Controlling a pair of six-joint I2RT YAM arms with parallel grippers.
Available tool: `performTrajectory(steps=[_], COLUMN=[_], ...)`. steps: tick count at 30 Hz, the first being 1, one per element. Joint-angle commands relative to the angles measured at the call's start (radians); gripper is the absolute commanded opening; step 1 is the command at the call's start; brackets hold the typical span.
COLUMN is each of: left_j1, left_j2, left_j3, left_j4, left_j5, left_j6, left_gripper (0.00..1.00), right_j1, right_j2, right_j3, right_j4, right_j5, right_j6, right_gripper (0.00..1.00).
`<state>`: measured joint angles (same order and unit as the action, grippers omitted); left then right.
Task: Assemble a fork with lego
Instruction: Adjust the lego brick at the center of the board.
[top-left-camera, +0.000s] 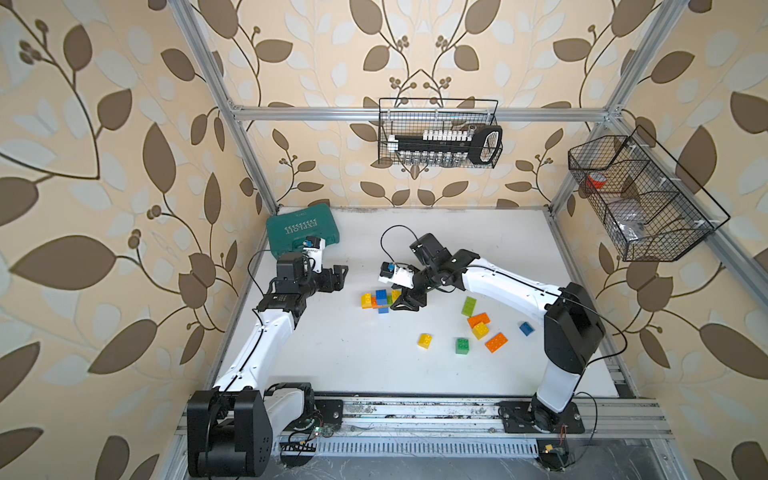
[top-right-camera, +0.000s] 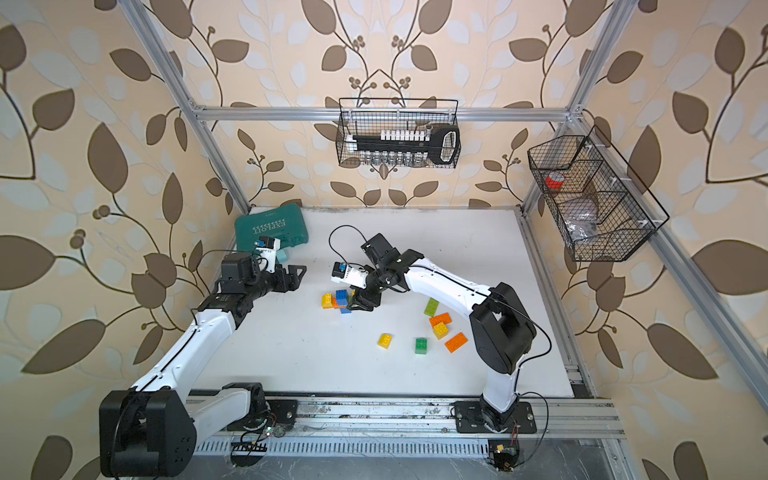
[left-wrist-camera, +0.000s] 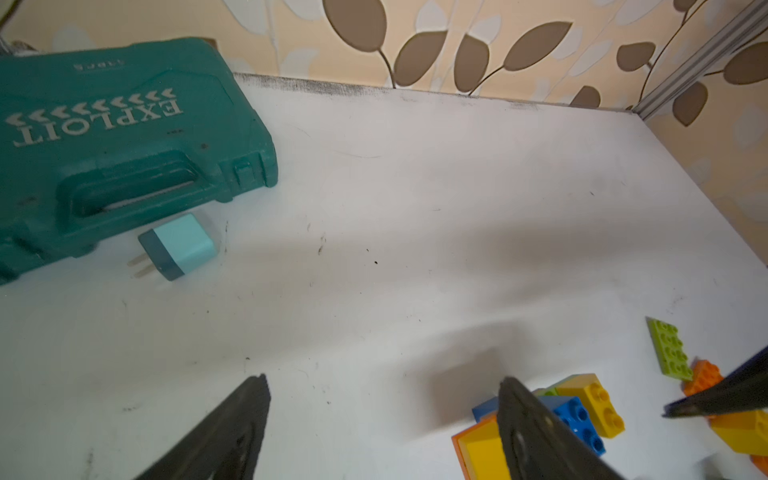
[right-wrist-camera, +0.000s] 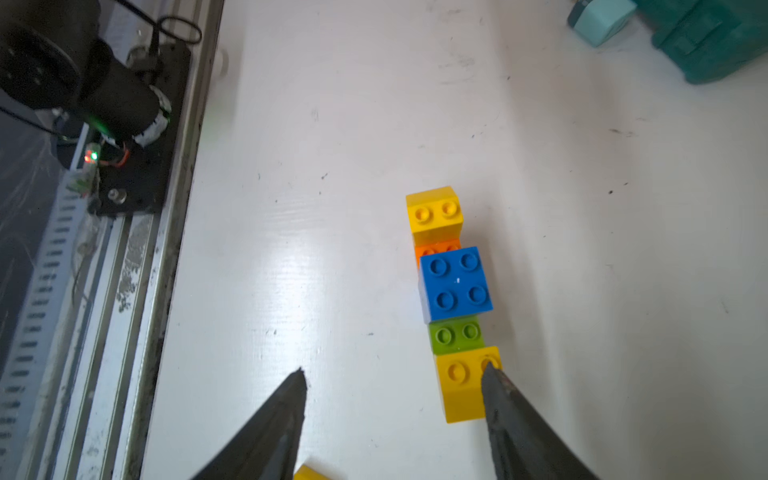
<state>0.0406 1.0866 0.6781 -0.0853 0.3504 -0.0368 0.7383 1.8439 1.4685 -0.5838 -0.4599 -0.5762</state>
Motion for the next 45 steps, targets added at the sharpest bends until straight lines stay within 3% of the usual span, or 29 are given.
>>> performTrajectory(steps=[1,23,31,40,45], left_j1=[0.011,0.013,0.013,0.013,0.013], left_j2=[-0.044,-0.011,-0.001,0.007,0.006], left_j3=[-0.011,-0.001,0.010,0.017,0.020], left_j4=[0.034,-0.006,-0.022,-0.022,-0.027], left_j5=[-0.044,0.014,0.020,0.021,0.018], left_j6=[-0.139,-0.116,-0.106,-0.106,-0.105], left_gripper=[0.88,0.87,0.87,0.87,0.87], right_j1=[0.009,0.044,0.043,0.043,0.043], right_j2=[0.050,0.294,0.320,0.279,0.268], right_j3=[0.075,0.348,0.355,0.252,0.199], right_j4=[-0.113,-0.183,-0.194,-0.107,-0.081], right_j5=[0.050,0.120,0.113,0.113,0.146], right_j6=[-0.093,-0.049,-0.020,0.009,0.014], right_gripper=[0.69,0.60,0.42,0.25,0.23])
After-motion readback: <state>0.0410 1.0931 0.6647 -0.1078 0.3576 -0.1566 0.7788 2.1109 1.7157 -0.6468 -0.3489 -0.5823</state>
